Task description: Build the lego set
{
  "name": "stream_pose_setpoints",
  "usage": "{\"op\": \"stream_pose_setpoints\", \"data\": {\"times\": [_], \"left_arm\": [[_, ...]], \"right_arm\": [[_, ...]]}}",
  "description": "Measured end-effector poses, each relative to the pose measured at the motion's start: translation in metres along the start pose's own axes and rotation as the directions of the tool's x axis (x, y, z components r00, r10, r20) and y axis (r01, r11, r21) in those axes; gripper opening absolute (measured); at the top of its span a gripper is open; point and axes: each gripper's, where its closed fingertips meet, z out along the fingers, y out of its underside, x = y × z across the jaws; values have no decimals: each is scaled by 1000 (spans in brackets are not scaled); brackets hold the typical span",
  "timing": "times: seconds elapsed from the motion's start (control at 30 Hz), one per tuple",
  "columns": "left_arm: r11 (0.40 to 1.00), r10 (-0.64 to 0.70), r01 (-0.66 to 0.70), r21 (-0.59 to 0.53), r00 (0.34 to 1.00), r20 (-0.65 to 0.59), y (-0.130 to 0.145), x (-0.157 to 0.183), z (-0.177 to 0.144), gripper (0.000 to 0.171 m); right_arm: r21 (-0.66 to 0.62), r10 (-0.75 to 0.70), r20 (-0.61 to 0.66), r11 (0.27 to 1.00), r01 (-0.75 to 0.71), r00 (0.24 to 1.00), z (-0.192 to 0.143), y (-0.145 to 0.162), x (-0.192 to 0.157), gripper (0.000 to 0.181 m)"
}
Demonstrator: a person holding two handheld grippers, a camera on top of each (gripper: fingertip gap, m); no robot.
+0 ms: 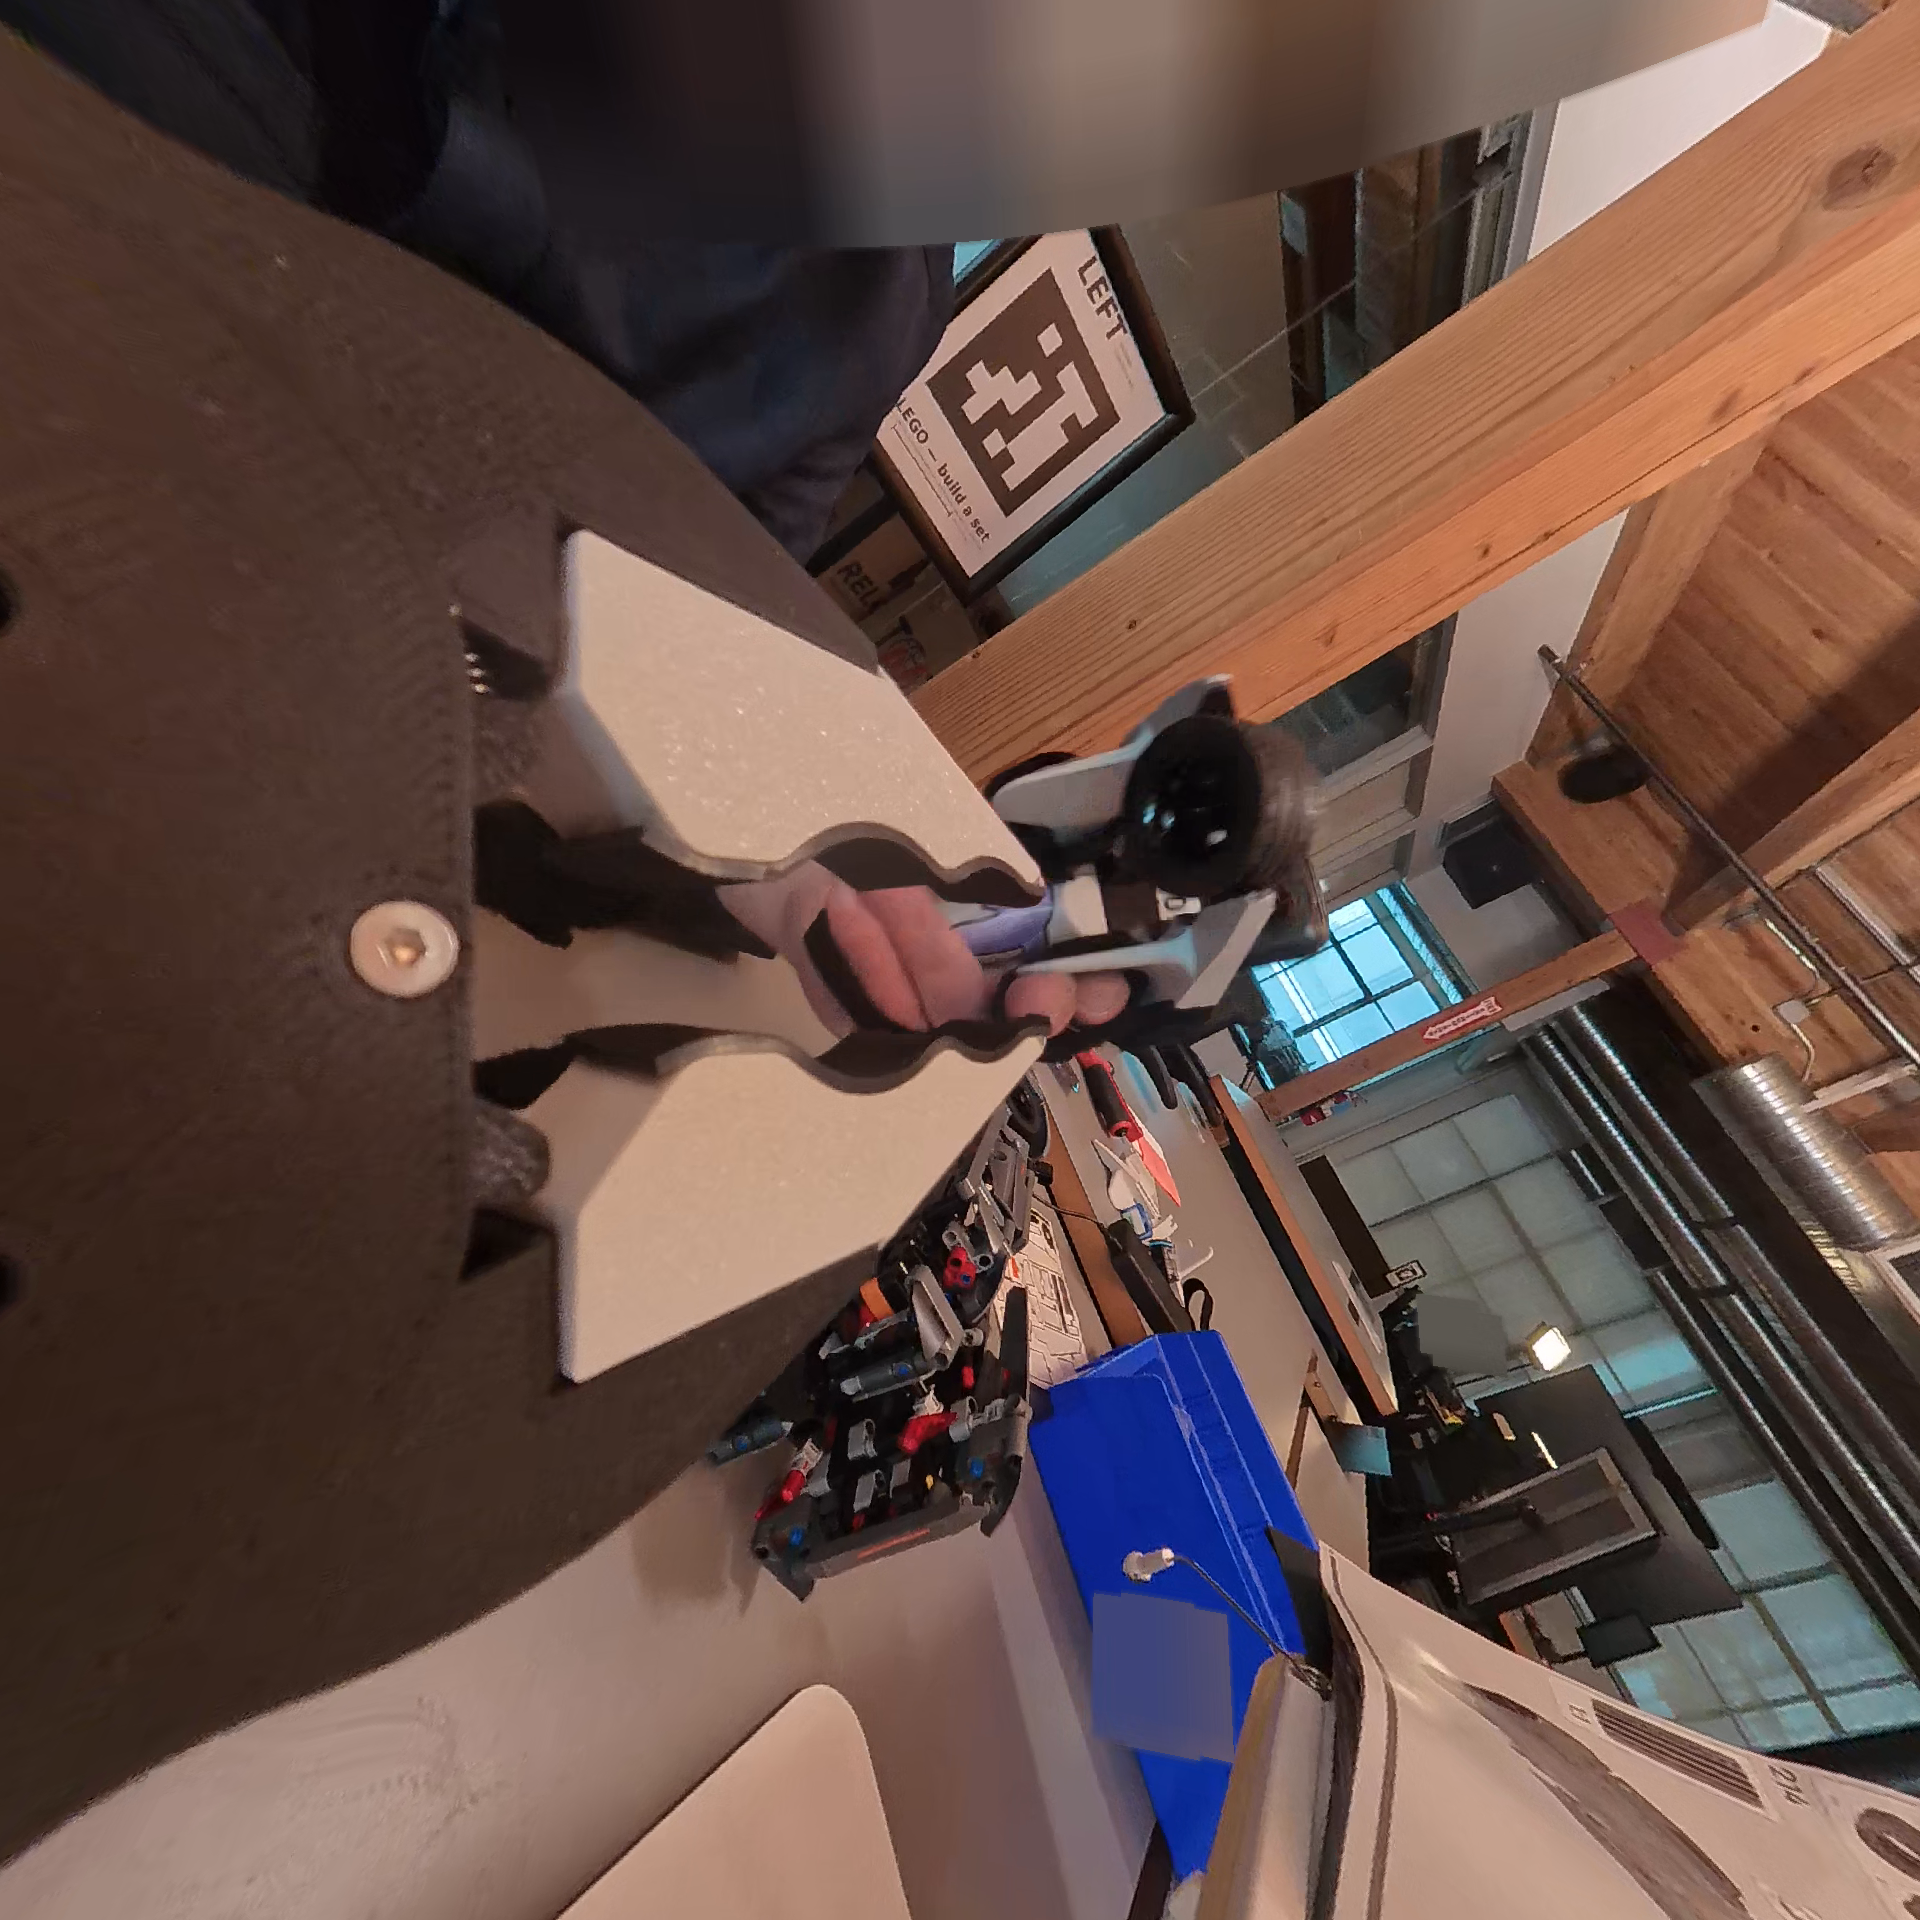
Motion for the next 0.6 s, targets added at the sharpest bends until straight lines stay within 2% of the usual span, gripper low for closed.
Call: {"op": "stream_pose_setpoints", "data": {"times": [0.03, 0.17, 0.23, 0.3, 0.37, 0.47, 0.53, 0.6], "left_arm": [[996, 77, -74, -53, 996, 53, 9, -5, 3, 44], [938, 318, -282, -201, 932, 175, 29, -17, 9, 45], [873, 462, -397, -282, 859, 220, 36, -26, 9, 44], [747, 648, -546, -379, 724, 237, 43, -35, 8, 45], [588, 797, -657, -471, 568, 203, 52, -41, 9, 45], [395, 912, -737, -549, 385, 139, 61, -43, 12, 44], [325, 942, -763, -559, 317, 114, 63, -41, 15, 45], [296, 952, -770, -565, 287, 109, 62, -41, 14, 45]], "right_arm": [[7, -1, -3, 1000, 1, 1000, -1, -2, 0, 20], [36, -4, -24, 999, 5, 1000, -8, -7, 3, 21], [46, -3, -35, 999, 5, 999, -10, -8, 6, 21], [48, -2, -36, 999, 3, 999, -11, -8, 8, 22], [47, -2, -31, 999, 4, 1000, -11, -8, 8, 23], [35, -9, -19, 999, 9, 1000, -9, -6, 5, 26], [22, -13, -18, 1000, 13, 1000, -8, -4, 4, 27], [11, -16, -18, 1000, 16, 1000, -7, -3, 3, 28]]}}
